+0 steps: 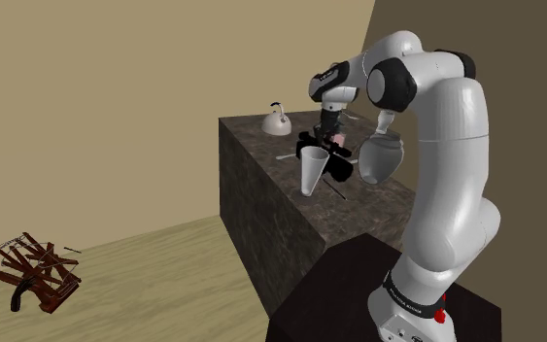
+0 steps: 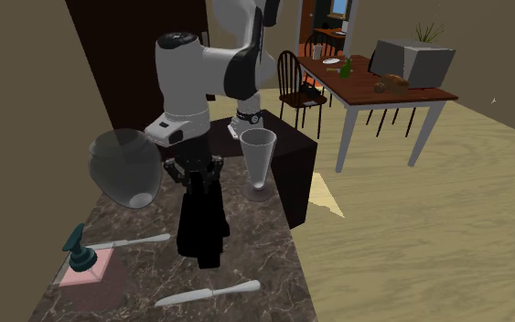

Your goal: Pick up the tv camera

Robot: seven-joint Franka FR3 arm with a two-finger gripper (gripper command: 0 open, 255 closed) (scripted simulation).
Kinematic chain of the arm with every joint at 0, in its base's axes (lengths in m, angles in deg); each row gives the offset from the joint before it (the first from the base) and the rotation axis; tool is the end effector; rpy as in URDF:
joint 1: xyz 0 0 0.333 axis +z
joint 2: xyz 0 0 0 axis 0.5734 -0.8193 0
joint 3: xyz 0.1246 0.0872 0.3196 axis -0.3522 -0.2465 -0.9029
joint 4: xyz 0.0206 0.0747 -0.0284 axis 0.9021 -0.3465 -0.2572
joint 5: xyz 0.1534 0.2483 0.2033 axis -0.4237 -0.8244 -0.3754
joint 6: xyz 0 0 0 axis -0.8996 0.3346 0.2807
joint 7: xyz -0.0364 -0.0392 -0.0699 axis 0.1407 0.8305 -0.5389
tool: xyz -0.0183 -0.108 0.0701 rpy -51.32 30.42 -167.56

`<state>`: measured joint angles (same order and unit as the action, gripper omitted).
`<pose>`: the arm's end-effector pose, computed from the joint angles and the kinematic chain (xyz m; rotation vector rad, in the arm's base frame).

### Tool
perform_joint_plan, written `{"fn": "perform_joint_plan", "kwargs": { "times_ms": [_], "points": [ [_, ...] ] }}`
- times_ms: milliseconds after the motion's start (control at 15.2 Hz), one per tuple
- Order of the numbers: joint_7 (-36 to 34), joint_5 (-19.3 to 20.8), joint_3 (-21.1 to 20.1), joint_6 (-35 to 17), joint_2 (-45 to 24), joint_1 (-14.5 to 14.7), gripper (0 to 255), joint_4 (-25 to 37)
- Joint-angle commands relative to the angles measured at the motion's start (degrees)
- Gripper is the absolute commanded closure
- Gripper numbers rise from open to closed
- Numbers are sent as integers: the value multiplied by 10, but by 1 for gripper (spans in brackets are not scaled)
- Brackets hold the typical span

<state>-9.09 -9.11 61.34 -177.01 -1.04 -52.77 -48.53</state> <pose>0.5159 -0.4020 0.3931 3.0592 -0.5585 0.0050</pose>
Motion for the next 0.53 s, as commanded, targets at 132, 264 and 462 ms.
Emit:
{"fn": "perform_joint_plan", "kwargs": {
  "times_ms": [132, 264, 462],
  "points": [
    [-4, 6, 3, 26, 13, 2, 255, 16],
    [-5, 9, 5, 39, 18, 2, 255, 25],
    [-6, 10, 6, 46, 21, 2, 255, 30]
  ]
}}
